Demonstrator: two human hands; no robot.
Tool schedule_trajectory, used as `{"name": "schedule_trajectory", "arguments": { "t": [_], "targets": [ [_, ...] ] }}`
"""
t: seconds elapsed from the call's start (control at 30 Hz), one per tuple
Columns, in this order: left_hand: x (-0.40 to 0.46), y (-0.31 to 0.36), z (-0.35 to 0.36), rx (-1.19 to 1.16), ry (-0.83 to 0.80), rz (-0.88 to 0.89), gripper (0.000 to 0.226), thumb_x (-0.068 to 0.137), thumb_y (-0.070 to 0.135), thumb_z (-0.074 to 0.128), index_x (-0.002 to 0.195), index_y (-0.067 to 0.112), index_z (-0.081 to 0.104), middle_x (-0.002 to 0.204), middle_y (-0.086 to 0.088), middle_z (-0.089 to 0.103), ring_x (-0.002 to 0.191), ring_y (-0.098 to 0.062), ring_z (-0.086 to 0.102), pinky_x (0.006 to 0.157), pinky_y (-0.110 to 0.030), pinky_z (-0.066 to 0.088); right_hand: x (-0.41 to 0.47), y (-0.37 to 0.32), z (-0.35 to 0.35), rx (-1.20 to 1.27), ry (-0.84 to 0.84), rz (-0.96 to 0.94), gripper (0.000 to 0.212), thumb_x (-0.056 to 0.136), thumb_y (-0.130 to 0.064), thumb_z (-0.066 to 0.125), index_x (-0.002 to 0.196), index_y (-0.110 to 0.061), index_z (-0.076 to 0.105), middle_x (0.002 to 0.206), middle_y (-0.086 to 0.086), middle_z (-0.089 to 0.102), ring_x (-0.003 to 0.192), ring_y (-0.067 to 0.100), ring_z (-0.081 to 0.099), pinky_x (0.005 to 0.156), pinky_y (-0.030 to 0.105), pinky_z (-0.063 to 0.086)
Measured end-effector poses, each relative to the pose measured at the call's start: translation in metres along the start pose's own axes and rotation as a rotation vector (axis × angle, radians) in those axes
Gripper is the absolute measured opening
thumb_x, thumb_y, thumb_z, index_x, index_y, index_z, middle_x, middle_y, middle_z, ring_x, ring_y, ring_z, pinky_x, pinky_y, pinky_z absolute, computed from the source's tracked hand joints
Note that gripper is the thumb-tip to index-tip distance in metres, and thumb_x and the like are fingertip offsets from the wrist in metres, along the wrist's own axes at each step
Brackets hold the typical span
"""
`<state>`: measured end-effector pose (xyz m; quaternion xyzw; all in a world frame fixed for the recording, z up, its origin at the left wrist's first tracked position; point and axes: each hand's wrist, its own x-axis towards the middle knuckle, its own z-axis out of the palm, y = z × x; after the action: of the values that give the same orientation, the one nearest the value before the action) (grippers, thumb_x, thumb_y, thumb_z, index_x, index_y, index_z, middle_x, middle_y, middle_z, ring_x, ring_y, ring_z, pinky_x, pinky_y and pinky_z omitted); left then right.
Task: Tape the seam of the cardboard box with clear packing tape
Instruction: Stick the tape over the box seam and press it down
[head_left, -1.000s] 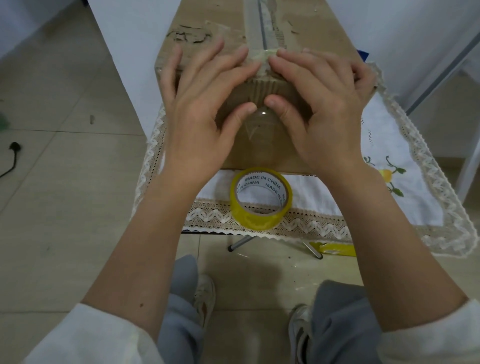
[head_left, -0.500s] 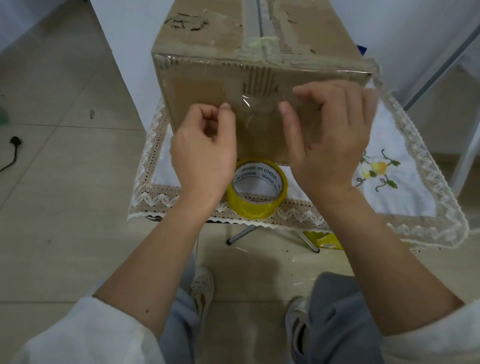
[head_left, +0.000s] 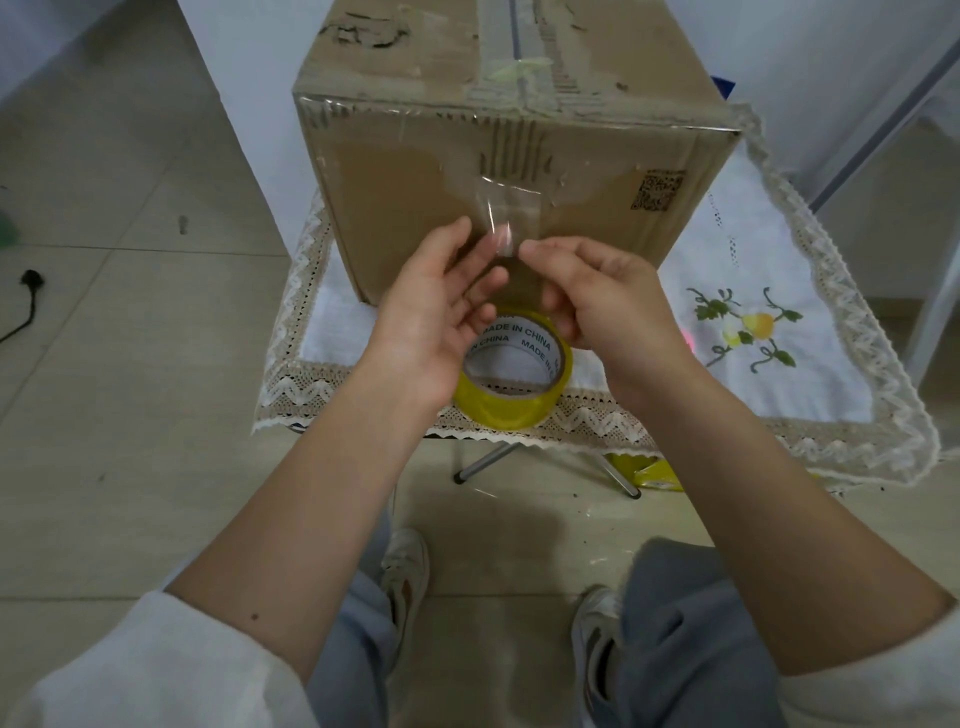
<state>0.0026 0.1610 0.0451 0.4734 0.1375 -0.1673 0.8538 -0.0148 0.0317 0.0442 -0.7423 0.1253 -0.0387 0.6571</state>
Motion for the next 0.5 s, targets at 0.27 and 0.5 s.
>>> {"name": "schedule_trajectory", "arguments": {
  "t": [0.27,0.5],
  "targets": [
    [0.0009,0.0017,-0.0019,-0.062,-0.088,-0.067,0.008,0.091,0.026,0.063,0.084,0.023,0.066,0.081,0.010,0.072,0.058,-0.001,0.054,0.051,-0.015,0.041,0.0022,-0.0011,-0.0030,0.018,-0.058,0.062,0.011,0.088,-0.032,0.068,0.087,-0.021,0.071,0.053,-0.009,0.051,0.044,0.007,0.040,0.044,0.016,0.034],
    [0.0022,0.0016,-0.0020,-0.118,-0.027,-0.049,0.004,0.088,0.026,0.067,0.084,0.025,0.066,0.076,0.014,0.070,0.056,0.000,0.049,0.051,-0.014,0.037,0.0036,-0.0005,-0.0030,0.017,-0.063,0.060,0.010,0.088,-0.031,0.069,0.083,-0.023,0.070,0.053,-0.009,0.051,0.044,0.007,0.040,0.042,0.015,0.034]
  ]
}}
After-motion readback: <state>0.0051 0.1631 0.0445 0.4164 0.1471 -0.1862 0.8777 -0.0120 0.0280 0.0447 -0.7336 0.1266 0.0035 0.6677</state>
